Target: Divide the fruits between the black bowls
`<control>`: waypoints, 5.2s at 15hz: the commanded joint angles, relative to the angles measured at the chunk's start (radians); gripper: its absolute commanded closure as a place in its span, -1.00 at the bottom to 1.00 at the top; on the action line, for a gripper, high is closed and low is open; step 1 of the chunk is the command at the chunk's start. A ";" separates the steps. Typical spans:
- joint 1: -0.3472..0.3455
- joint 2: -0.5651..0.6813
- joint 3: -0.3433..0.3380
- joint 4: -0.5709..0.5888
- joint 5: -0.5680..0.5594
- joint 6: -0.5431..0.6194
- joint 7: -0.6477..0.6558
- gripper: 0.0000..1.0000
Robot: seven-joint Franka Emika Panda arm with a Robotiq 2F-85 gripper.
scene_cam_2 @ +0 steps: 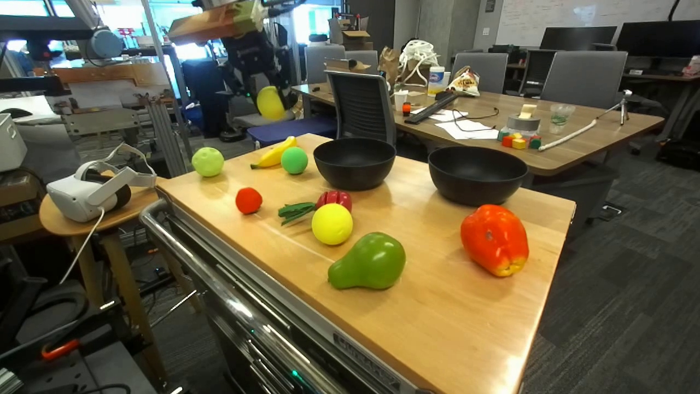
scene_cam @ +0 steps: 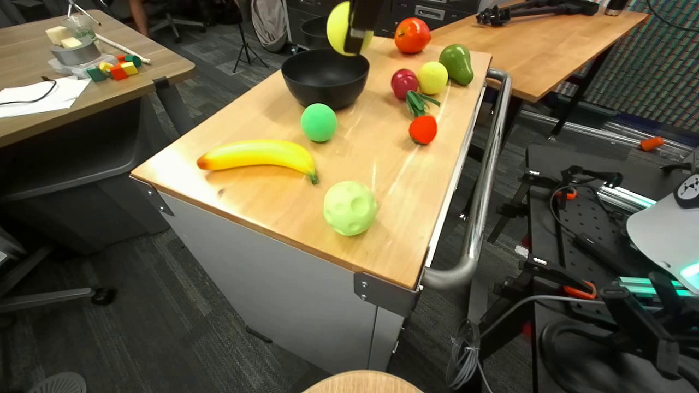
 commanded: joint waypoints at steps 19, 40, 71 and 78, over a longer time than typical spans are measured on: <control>-0.137 0.239 0.038 0.097 -0.052 0.501 -0.208 -1.00; -0.065 0.399 0.143 0.146 0.202 0.351 -0.342 -1.00; -0.049 0.519 0.163 0.277 0.225 0.295 -0.137 -1.00; -0.051 0.530 0.155 0.258 0.214 0.293 -0.136 0.16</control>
